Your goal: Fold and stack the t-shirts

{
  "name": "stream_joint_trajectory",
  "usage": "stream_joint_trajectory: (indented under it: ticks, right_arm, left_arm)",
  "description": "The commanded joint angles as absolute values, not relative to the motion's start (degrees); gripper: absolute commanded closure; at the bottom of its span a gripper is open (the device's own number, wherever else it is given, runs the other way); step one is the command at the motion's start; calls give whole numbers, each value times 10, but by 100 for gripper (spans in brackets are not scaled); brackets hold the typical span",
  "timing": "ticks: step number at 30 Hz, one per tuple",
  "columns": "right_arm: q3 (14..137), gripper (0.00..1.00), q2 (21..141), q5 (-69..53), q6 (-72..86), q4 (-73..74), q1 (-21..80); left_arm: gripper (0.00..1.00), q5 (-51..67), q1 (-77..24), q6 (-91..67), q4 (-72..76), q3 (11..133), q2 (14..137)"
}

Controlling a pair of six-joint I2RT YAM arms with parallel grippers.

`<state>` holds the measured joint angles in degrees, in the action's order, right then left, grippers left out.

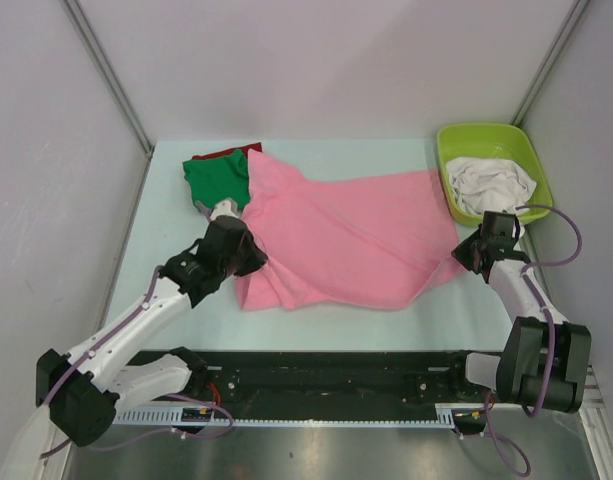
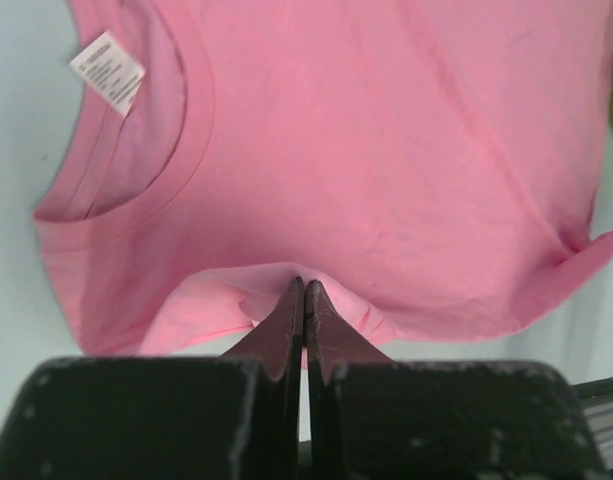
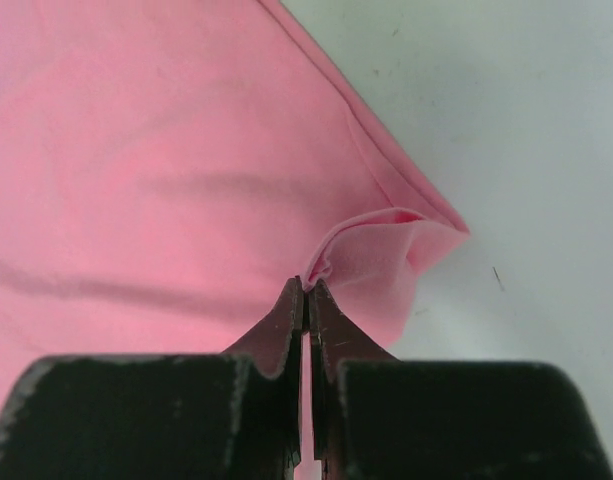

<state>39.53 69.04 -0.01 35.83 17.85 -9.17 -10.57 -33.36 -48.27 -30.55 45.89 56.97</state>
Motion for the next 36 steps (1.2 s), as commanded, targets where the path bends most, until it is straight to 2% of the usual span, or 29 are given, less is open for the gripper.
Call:
stream_joint_trajectory:
  ticks: [1, 11, 34, 36]
  right_arm:
    - [427, 100, 726, 19, 373, 129, -93]
    - [451, 100, 794, 50, 395, 105, -101]
    - [505, 100, 911, 47, 413, 62, -113]
    - [511, 100, 920, 49, 416, 57, -110]
  left_arm:
    - [100, -85, -316, -444, -257, 526, 614]
    - [100, -62, -274, -416, -240, 616, 727]
    - [100, -46, -200, -380, -224, 753, 890]
    - [95, -45, -198, -380, -226, 773, 919]
